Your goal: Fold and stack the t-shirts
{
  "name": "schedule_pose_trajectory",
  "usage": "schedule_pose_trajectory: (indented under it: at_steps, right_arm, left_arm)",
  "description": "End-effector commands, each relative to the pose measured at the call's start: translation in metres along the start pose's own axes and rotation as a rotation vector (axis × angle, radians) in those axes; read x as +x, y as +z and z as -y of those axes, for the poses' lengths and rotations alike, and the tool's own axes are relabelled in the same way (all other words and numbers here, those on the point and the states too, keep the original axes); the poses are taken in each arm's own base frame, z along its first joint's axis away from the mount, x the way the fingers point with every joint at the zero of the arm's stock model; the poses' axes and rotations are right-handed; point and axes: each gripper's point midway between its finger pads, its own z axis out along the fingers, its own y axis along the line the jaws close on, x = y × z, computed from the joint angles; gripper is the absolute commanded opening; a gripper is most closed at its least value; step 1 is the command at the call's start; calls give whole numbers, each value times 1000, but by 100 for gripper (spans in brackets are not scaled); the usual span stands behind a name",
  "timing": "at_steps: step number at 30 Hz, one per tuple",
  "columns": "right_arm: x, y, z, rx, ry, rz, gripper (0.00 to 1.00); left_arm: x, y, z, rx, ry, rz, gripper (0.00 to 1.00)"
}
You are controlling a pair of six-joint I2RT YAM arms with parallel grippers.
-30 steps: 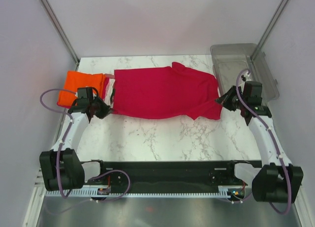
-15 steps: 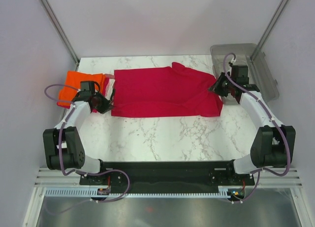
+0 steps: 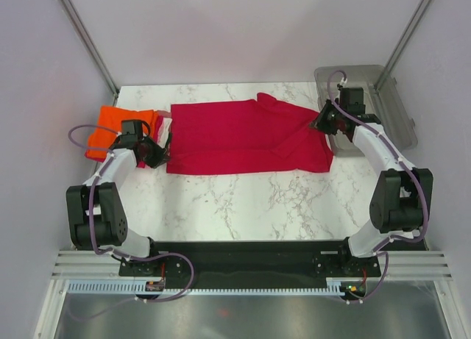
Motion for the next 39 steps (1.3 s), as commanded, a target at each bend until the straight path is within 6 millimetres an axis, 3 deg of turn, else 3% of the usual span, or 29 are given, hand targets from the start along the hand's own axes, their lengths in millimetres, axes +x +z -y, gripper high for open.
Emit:
schedule_pose_trajectory:
  at_steps: [1, 12, 30, 36, 38, 39]
  right_arm:
    - [-29, -1, -13, -24, -46, 73, 0]
    - [-32, 19, -20, -21, -63, 58, 0]
    - [-49, 53, -33, -14, -57, 45, 0]
    - [-54, 75, -25, 37, -41, 55, 0]
    - [-58, 83, -24, 45, -35, 62, 4]
    - [-60, 85, -25, 48, -38, 68, 19]
  left_arm:
    - [-24, 0, 15, 35, -18, 66, 2]
    - [-32, 2, 27, 70, -7, 68, 2]
    - [-38, 25, 29, 57, -23, 40, 2]
    - [-38, 37, 38, 111, -3, 12, 2]
    - [-35, 40, 41, 130, -8, -1, 2]
    - [-36, 40, 43, 140, -6, 7, 2]
